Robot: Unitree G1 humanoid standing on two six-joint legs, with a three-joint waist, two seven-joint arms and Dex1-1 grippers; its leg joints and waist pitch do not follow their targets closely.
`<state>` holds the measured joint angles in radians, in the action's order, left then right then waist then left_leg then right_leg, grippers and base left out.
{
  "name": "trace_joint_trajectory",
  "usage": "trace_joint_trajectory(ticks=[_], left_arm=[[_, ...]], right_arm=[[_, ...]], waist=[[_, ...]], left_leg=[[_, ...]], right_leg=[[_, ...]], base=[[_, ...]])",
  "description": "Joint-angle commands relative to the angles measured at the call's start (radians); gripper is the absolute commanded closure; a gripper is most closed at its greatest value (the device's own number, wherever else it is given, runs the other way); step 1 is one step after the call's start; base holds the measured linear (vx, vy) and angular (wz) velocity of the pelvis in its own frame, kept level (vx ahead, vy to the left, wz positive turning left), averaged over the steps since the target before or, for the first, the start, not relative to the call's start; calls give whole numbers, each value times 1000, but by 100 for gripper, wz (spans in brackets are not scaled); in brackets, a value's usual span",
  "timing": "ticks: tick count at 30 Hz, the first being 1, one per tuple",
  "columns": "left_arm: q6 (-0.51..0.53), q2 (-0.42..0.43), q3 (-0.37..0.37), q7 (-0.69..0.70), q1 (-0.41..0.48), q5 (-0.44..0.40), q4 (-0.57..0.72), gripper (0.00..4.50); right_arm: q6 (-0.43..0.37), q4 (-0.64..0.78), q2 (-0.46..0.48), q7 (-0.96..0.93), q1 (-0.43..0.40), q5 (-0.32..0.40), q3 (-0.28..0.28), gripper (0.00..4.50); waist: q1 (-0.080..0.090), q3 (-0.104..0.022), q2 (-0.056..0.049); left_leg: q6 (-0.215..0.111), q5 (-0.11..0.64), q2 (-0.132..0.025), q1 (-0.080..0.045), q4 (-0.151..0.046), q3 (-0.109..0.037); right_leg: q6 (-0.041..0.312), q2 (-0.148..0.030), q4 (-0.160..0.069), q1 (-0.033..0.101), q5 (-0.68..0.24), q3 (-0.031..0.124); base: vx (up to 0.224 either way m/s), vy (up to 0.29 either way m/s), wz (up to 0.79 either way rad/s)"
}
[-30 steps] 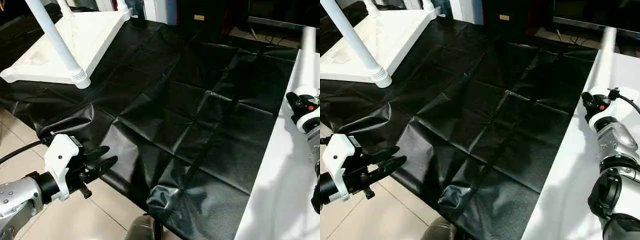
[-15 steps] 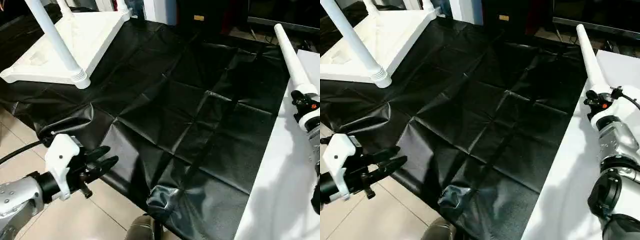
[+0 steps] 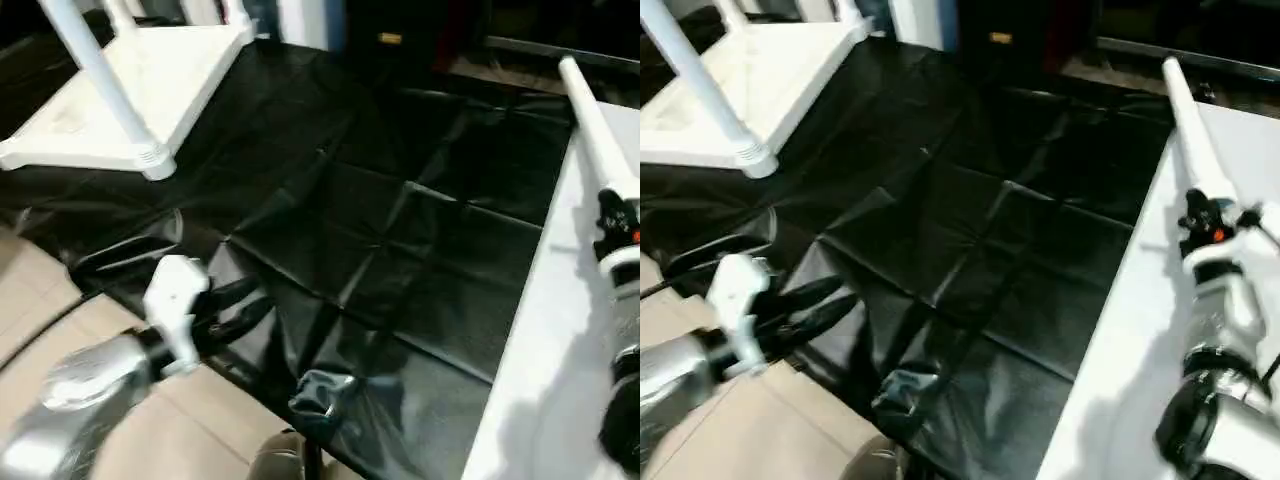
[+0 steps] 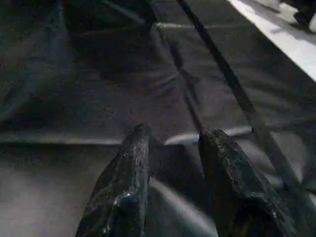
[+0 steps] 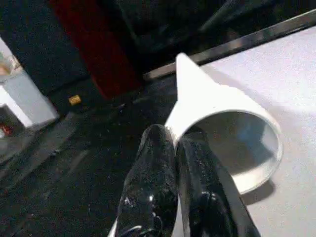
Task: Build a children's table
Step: Pick table leg
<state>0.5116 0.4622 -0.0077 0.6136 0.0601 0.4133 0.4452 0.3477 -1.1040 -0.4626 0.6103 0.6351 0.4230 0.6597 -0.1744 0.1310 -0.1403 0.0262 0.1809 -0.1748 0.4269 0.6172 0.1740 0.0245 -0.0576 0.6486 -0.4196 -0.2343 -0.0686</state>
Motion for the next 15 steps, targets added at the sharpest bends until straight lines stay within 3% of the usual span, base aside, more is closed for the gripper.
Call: trace_joint_trajectory(ticks=[1,2,4,5,6,7,9,10,11,12,13,14,15], left_arm=[[-41,-33,-30,-29,-26,-43,-53,272],[-58,-55,-48,-48,-41,-63,-78,272],[-73,-80,-60,-77,-54,-86,-106,272],[-73,-80,-60,-77,-54,-86,-106,272],[-87,-100,-70,-103,-65,-102,-127,272],[-109,-128,-76,-137,-78,-120,-153,272],[-127,-147,-78,-162,-87,-137,-171,272],[-127,-147,-78,-162,-87,-137,-171,272],[-167,-167,-74,-197,-99,-166,-191,272],[-202,-187,-58,-233,-115,-183,-207,272],[-202,-187,-58,-233,-115,-183,-207,272],[-236,-209,-28,-277,-142,-198,-223,272],[-246,-217,-18,-293,-152,-202,-229,272]], right_arm=[[-23,197,45,26,-65,37,-16,446],[-53,311,76,20,-111,51,-38,446],[-88,453,110,5,-166,58,-77,446],[-88,453,110,5,-166,58,-77,446],[-110,523,124,-8,-189,67,-95,446],[-137,620,147,-41,-217,71,-125,446],[-146,674,158,-69,-233,63,-142,446],[-146,674,158,-69,-233,63,-142,446],[-167,736,175,-122,-254,44,-152,446],[-184,791,191,-173,-277,11,-167,446],[-184,791,191,-173,-277,11,-167,446],[-223,880,221,-214,-326,-9,-189,446],[-240,914,233,-227,-345,-13,-197,446]], waist=[[19,-98,75],[21,-102,65],[31,-111,69],[40,-111,70],[53,-109,90],[58,-108,83],[81,-108,107],[82,-106,103],[90,-105,108],[92,-104,106],[97,-105,112],[100,-107,119],[93,-110,128]], left_leg=[[-221,-31,-51,-18,-43,-16],[-226,-43,-52,-22,-40,-18],[-235,-69,-54,-24,-39,-20],[-234,-73,-53,-22,-41,-22],[-234,-70,-54,-20,-45,-21],[-220,-43,-52,-23,-47,-20],[-176,19,-53,-28,-56,-14],[-164,36,-56,-31,-59,-16],[-140,61,-57,-34,-65,-17],[-128,85,-59,-37,-68,-16],[-103,111,-59,-41,-72,-17],[-96,118,-58,-40,-72,-14],[-122,133,-44,-32,-64,-4]], right_leg=[[208,-76,-71,52,-35,49],[190,-76,-68,49,-32,50],[175,-77,-64,49,-18,48],[174,-76,-65,49,-21,45],[170,-75,-70,52,-25,46],[172,-79,-74,50,-58,47],[159,-78,-87,52,-137,49],[156,-79,-89,50,-151,50],[150,-79,-93,50,-178,51],[144,-78,-99,48,-195,51],[135,-78,-102,48,-205,54],[133,-82,-102,51,-200,56],[133,-117,-111,63,-210,75]], base=[[0,0,0],[0,0,0],[0,0,0],[0,0,0],[0,0,0],[0,0,0],[0,0,0],[0,0,0],[0,0,0],[0,0,0],[0,0,0],[0,0,0],[0,0,0]])
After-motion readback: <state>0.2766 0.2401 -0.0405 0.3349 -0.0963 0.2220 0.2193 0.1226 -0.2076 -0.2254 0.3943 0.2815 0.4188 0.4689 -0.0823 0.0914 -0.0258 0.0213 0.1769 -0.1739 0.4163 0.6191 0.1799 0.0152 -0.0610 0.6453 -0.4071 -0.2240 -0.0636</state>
